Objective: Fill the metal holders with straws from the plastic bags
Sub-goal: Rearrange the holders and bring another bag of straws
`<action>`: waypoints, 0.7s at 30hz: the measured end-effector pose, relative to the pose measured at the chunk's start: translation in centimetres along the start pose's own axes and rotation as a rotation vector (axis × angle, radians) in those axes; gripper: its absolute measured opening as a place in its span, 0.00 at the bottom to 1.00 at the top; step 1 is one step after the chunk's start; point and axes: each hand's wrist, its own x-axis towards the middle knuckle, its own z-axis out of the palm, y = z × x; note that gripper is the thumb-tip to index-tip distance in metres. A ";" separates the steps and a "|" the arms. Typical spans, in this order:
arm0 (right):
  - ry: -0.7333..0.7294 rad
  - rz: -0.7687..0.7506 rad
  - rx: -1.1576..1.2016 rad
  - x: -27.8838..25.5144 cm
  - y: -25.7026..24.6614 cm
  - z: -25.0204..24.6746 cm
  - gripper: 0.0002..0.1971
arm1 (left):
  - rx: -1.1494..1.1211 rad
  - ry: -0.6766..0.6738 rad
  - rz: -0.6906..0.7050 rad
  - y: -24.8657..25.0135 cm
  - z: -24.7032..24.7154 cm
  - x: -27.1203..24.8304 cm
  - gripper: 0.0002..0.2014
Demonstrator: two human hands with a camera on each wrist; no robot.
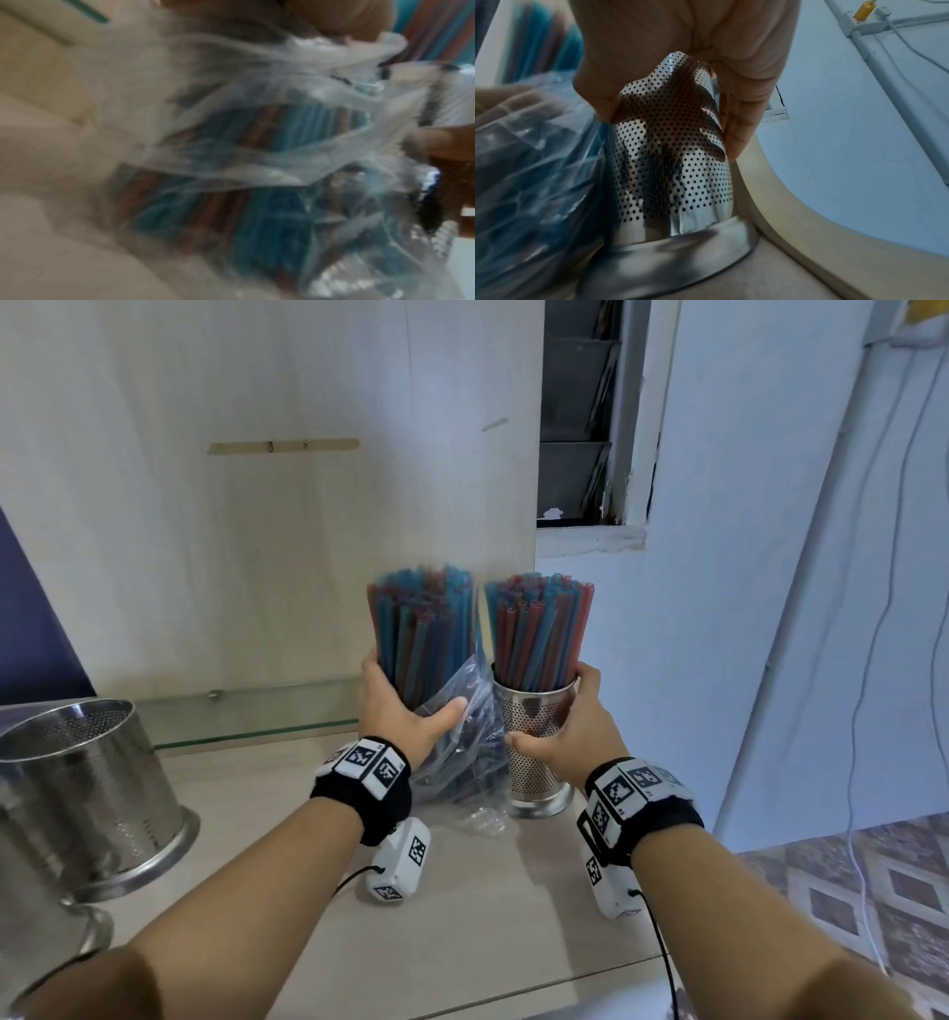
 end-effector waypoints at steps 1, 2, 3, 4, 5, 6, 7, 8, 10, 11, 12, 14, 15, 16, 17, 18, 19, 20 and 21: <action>0.000 0.000 -0.004 0.1 0.1 0.0 0.52 | 0.036 -0.041 -0.065 -0.7 0.0 0.2 0.52; -0.001 0.001 -0.007 0.1 0.1 0.0 0.52 | 0.071 -0.083 -0.122 -1.3 -0.1 0.4 0.54; -0.003 0.004 -0.011 0.1 0.1 0.0 0.52 | 0.107 -0.124 -0.167 -1.6 -0.3 0.7 0.57; -0.004 0.006 -0.014 0.1 0.1 0.0 0.52 | 0.137 -0.160 -0.194 -1.8 -0.6 1.0 0.60; -0.006 0.006 -0.016 0.1 0.0 -0.1 0.53 | 0.167 -0.192 -0.212 -1.7 -0.9 1.2 0.63; -0.007 0.008 -0.018 0.1 0.0 -0.1 0.53 | 0.189 -0.216 -0.219 -1.7 -1.2 1.4 0.66; -0.009 0.012 -0.021 0.0 0.0 -0.1 0.53 | 0.203 -0.233 -0.221 -1.7 -1.5 1.6 0.68; -0.011 0.018 -0.025 0.0 -0.1 -0.1 0.53 | 0.217 -0.244 -0.228 -1.9 -1.7 1.7 0.68; -0.012 0.032 -0.037 0.0 -0.3 -0.1 0.54 | 0.266 -0.255 -0.242 -1.7 -2.0 1.7 0.61; -0.013 0.040 -0.043 -0.1 -0.4 -0.2 0.54 | 0.292 -0.256 -0.253 -1.3 -2.3 1.5 0.55; -0.014 0.048 -0.045 -0.1 -0.5 -0.2 0.54 | 0.306 -0.250 -0.259 -1.0 -2.6 1.3 0.51; -0.014 0.067 -0.053 -0.3 -0.8 -0.2 0.55 | 0.313 -0.241 -0.263 -0.5 -3.0 0.8 0.50; -0.018 0.078 -0.060 -0.5 -1.0 -0.3 0.55 | 0.306 -0.229 -0.253 -0.3 -3.3 0.5 0.52; -0.027 0.090 -0.070 -0.7 -1.2 -0.4 0.56 | 0.289 -0.211 -0.232 -0.2 -3.6 0.4 0.53; -0.041 0.107 -0.082 -0.9 -1.5 -0.5 0.58 | 0.277 -0.200 -0.210 0.0 -3.9 0.2 0.56; -0.057 0.130 -0.095 -1.2 -1.8 -0.6 0.59 | 0.275 -0.193 -0.197 0.1 -4.2 0.1 0.59; -0.066 0.163 -0.110 -1.5 -2.2 -0.8 0.61 | 0.289 -0.191 -0.186 0.3 -4.7 -0.1 0.61; -0.054 0.205 -0.132 -2.1 -2.7 -0.8 0.62 | 0.302 -0.187 -0.176 0.4 -5.2 -0.3 0.61; -0.020 0.241 -0.164 -2.7 -3.3 -0.9 0.62 | 0.311 -0.177 -0.163 0.4 -5.7 -0.4 0.61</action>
